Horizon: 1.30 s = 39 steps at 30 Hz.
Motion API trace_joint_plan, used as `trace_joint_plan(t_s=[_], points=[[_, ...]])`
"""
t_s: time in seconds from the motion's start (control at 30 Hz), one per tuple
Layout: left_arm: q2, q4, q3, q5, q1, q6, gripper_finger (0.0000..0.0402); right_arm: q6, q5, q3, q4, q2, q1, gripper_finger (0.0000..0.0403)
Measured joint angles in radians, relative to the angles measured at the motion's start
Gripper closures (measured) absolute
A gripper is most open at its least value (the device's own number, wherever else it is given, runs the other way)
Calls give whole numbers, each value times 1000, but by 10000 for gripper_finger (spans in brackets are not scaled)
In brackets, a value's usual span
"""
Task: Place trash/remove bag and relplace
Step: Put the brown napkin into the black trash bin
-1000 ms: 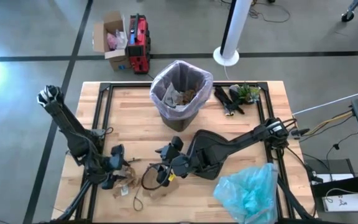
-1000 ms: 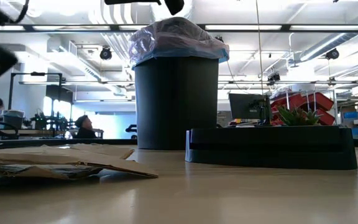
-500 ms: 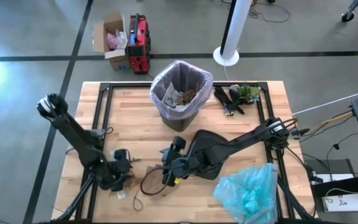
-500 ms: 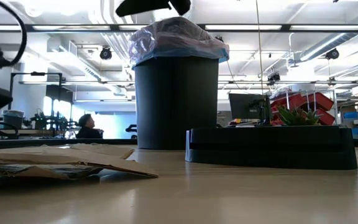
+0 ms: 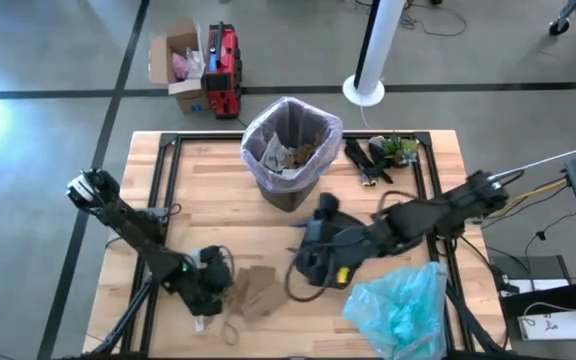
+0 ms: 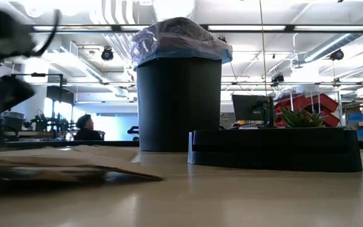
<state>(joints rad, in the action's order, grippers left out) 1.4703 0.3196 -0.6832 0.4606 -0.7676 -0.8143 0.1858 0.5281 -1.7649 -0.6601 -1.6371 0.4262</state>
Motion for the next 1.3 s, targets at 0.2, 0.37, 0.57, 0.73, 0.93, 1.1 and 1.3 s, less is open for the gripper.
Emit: trace_joint_plan(t_s=[0.2, 0.37, 0.57, 0.73, 0.93, 1.1, 1.3], points=[[-58, 47, -171, 7, 111, 236, 384, 2, 22, 1, -53, 62, 22, 190], [-145, 129, -314, 86, 171, 379, 398, -11, 50, 2, -63, 52, 24, 197], [-273, 131, -438, 286, 243, 563, 394, 0, 98, 6, -63, -1, 21, 194], [-349, 125, -533, 228, 364, 644, 398, 76, 141, 5, -54, -65, 19, 190], [-351, 117, -662, -30, 581, 758, 399, 192, 181, 6, -31, -133, 18, 197], [-262, 87, -781, -135, 768, 870, 396, 216, 180, 6, 13, -149, 19, 197], [-135, 105, -914, -258, 942, 872, 396, 271, 180, 6, 55, -137, 21, 189]])
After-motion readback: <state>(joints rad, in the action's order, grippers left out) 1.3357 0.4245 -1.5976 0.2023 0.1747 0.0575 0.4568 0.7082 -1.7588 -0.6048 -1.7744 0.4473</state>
